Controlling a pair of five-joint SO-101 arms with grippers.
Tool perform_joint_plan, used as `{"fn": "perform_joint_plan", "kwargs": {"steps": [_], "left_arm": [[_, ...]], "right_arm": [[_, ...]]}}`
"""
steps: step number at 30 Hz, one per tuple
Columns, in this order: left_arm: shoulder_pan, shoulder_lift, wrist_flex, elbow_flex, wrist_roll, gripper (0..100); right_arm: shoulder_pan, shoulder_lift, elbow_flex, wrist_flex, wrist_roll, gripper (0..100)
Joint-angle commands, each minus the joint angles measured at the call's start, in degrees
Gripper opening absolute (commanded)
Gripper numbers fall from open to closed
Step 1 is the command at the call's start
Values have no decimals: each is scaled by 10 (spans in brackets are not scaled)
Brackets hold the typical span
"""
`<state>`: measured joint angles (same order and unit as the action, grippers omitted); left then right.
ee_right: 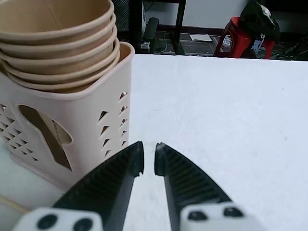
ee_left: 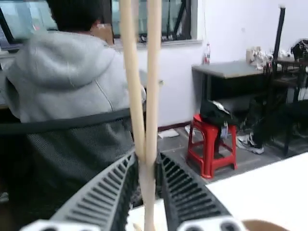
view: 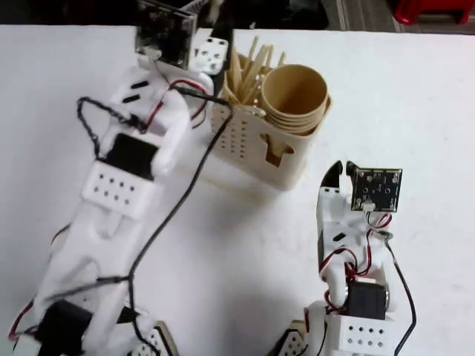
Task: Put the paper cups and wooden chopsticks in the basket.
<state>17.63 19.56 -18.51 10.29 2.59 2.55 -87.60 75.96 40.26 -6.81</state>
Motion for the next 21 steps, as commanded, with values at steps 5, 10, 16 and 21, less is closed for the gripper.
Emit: {"fn": "perform_joint_plan", "kwargs": {"steps": [5,10,16,21], "left_arm": [[5,-65,20,-18,-8,22],[9,-54,19,-25,-8,22],[18,-50,15,0,-6,22],[17,-50,20,65,-6,22]], "right_arm": [[1,-6,-4,-13,1,56],[1,-6,-4,-13,1,56],[1,-6,-4,-13,0,56],[1,-6,-4,-13,0,56]]}}
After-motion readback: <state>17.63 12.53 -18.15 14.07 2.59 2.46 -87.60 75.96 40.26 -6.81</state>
